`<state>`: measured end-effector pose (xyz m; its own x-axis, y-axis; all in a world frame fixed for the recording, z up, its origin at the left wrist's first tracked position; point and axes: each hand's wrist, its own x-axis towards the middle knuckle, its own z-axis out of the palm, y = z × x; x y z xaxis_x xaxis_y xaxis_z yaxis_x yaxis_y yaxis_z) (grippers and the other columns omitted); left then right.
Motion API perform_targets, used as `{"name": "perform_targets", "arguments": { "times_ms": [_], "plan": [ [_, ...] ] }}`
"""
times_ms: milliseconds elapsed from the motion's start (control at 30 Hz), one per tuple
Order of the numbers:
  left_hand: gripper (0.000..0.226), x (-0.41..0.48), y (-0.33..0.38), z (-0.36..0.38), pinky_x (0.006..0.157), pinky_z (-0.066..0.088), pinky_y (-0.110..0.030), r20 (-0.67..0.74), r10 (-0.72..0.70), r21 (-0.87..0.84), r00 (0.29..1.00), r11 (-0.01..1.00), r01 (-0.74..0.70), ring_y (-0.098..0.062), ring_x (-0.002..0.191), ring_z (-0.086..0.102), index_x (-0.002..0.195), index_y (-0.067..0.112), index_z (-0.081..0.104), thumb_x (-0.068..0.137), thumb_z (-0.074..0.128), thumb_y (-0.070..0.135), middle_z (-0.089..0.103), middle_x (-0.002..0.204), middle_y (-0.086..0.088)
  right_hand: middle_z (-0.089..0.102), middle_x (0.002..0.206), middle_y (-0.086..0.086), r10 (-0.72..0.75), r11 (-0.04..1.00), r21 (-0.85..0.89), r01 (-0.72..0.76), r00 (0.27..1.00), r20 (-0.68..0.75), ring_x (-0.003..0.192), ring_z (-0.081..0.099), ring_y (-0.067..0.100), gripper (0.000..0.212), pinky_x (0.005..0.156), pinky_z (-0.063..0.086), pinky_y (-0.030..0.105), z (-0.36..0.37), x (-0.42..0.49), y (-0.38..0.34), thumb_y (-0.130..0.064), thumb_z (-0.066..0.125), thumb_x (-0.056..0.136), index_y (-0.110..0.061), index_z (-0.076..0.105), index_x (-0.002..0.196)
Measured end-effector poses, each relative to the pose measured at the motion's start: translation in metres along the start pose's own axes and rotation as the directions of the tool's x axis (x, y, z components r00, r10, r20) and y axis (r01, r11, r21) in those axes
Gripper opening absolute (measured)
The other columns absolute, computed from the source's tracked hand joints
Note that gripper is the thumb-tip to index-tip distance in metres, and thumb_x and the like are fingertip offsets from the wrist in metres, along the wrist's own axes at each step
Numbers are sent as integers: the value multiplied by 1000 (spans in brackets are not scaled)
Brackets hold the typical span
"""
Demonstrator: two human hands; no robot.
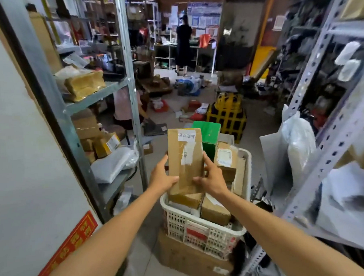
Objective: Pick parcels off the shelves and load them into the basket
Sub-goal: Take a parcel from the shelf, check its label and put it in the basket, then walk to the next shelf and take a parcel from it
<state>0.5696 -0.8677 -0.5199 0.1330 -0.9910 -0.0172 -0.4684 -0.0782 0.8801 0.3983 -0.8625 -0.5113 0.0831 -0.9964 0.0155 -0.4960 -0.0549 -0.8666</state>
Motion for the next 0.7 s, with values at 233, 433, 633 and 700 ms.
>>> {"name": "perform_targets", "arguments": {
  "times_ms": [233, 433, 633, 700],
  "plan": [
    [89, 53, -6, 9, 88, 41, -22, 138, 48, 24, 989, 998, -51, -13, 115, 50, 149, 22, 29, 75, 75, 3, 51, 138, -2, 53, 139, 3, 113, 992, 63, -105, 986, -127, 124, 52, 24, 92, 100, 48, 50, 10, 28, 8, 0, 74, 77, -26, 26, 152],
    [82, 120, -4, 21, 87, 46, -30, 193, 40, 38, 980, 998, -48, -18, 114, 53, 146, 23, 33, 77, 73, 3, 55, 131, -5, 51, 138, 1, 127, 990, 84, -115, 980, -152, 125, 50, 20, 86, 102, 48, 42, 12, 90, 23, -1, 72, 79, -25, 30, 149],
    [59, 220, 6, 32, 80, 56, -49, 196, -16, 83, 981, 997, 0, -27, 104, 59, 113, 34, 39, 69, 74, 14, 59, 114, -6, 52, 134, 0, 110, 990, 105, -93, 979, -170, 121, 53, 19, 71, 81, 56, 27, 3, 183, 31, -4, 69, 83, -23, 34, 142],
    [61, 252, 15, 39, 80, 56, -50, 206, -33, 90, 978, 996, 15, -29, 102, 60, 118, 33, 41, 69, 74, 16, 59, 116, -7, 54, 130, 0, 118, 990, 96, -100, 971, -206, 116, 56, 19, 69, 70, 54, 17, -3, 209, 34, -5, 68, 83, -21, 35, 142]
  ]
}}
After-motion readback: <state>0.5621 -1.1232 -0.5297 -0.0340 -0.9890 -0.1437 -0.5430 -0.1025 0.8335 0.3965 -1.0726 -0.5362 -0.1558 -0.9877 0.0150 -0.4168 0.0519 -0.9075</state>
